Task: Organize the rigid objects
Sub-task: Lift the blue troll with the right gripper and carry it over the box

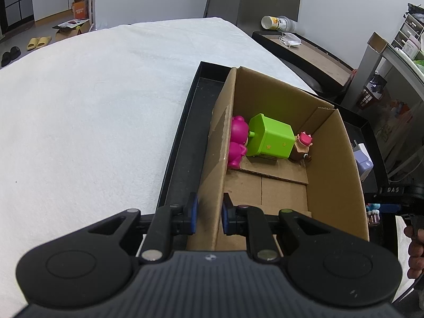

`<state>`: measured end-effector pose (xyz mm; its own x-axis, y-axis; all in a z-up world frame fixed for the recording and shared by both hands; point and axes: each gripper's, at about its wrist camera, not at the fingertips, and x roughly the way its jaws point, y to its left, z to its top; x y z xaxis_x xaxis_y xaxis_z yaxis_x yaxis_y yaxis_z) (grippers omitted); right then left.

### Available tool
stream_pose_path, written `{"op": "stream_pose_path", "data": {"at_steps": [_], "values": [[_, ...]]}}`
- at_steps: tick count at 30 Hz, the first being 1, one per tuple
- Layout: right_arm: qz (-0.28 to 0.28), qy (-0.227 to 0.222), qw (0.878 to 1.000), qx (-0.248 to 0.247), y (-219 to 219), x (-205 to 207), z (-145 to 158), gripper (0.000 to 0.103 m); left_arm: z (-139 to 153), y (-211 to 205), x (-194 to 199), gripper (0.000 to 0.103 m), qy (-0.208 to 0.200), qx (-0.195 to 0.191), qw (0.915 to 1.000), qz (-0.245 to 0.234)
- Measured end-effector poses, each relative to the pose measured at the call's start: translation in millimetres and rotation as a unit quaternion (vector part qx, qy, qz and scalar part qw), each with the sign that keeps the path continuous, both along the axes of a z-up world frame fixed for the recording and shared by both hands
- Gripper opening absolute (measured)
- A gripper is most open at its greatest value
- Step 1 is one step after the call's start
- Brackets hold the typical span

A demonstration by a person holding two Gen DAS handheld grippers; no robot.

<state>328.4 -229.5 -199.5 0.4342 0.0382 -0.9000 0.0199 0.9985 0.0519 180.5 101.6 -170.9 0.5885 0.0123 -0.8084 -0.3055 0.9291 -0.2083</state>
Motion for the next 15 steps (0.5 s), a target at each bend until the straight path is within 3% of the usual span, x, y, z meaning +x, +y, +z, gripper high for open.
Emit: {"op": "stream_pose_path", "data": {"at_steps": [8,10,12,15], "values": [[0.045,0.01,0.998,-0.046,16,1,-7,0.054,0,1,0,0.017,0.0,-0.004,1.0,0.0],[0.047,0.009,0.998,-0.04,16,1,-6,0.049,0,0,0,0.017,0.0,-0.004,1.0,0.0],[0.05,0.008,0.998,-0.042,18,0,-5,0.038,0,1,0,0.017,0.0,-0.003,1.0,-0.001],[0.053,0.012,0.998,-0.037,19,-2,-5,0.038,0,1,0,0.017,-0.001,-0.005,1.0,0.0]]}}
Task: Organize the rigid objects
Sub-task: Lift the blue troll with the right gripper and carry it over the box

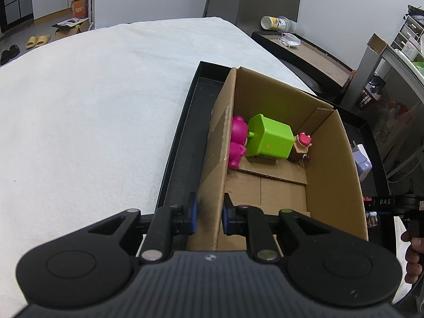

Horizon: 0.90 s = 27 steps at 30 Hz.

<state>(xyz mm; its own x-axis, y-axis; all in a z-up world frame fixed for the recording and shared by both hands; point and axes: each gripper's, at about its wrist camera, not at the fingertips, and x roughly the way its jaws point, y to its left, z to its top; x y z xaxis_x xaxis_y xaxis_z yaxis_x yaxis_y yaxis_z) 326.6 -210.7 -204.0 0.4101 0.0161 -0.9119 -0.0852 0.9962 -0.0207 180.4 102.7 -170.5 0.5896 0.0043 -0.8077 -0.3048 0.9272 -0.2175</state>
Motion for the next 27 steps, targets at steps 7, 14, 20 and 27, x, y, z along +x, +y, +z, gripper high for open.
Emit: {"op": "stream_pose_path", "data": {"at_steps": [7,14,20,27], "values": [[0.025,-0.04,0.999,0.006,11,-16,31,0.038,1,1,-2,0.017,-0.002,0.0,1.0,-0.004],[0.03,-0.057,0.997,0.031,14,-23,55,0.038,2,3,-2,0.017,-0.002,-0.002,1.0,-0.005],[0.04,-0.067,0.996,0.043,22,-30,77,0.038,3,4,-3,0.017,-0.008,-0.007,0.9999,-0.004],[0.056,-0.077,0.994,0.056,35,-35,96,0.038,4,6,-5,0.017,-0.011,-0.011,0.9999,-0.005]]}}
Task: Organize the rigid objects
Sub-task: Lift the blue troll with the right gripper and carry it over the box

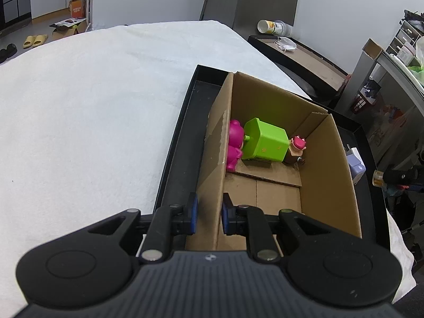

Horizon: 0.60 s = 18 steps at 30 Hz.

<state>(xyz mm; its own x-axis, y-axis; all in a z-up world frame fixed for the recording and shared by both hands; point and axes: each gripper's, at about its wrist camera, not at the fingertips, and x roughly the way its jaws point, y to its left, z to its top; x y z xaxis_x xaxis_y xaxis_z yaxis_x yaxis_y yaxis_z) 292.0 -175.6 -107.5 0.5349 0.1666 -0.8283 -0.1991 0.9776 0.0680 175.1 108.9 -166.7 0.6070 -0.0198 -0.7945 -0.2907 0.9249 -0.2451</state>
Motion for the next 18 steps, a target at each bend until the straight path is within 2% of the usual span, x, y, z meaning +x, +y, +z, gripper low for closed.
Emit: {"op": "stream_pose_path", "data": {"at_steps": [18], "values": [[0.046,-0.02,0.999,0.005,58,-9,33,0.038,-1,5,0,0.017,0.0,-0.018,0.9998,-0.002]]}}
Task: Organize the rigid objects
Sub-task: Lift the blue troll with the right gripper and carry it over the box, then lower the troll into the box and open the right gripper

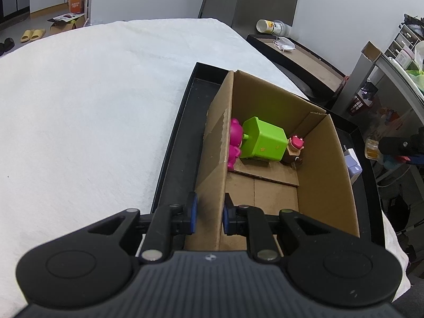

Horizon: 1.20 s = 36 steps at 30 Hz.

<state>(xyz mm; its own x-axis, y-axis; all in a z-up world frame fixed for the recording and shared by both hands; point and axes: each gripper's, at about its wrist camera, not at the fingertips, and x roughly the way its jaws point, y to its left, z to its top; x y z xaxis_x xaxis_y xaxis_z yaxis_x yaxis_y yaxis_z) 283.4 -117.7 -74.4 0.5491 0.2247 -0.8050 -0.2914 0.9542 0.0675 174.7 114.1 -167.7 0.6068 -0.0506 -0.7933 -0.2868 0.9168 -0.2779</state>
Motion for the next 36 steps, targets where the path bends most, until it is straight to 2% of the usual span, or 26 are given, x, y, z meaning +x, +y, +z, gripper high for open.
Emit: {"op": "stream_pose_path", "data": {"at_steps": [7,12,22,33,36], "values": [[0.021,0.0,1.0,-0.002,24,-6,1,0.038,0,0,0,0.018,0.001,-0.001,1.0,-0.003],[0.036,0.007,0.999,0.0,41,-9,-2,0.038,8,0,-3,0.017,-0.016,-0.002,0.9999,-0.001],[0.061,0.025,0.998,-0.002,72,-11,-18,0.038,5,2,-5,0.016,-0.023,-0.006,0.9997,-0.004],[0.061,0.064,0.996,0.005,94,-3,-46,0.038,3,7,-5,0.016,-0.024,-0.021,0.9995,-0.002],[0.064,0.071,0.995,0.02,97,-2,-50,0.039,3,8,-5,0.016,-0.024,-0.023,0.9995,-0.002]]}}
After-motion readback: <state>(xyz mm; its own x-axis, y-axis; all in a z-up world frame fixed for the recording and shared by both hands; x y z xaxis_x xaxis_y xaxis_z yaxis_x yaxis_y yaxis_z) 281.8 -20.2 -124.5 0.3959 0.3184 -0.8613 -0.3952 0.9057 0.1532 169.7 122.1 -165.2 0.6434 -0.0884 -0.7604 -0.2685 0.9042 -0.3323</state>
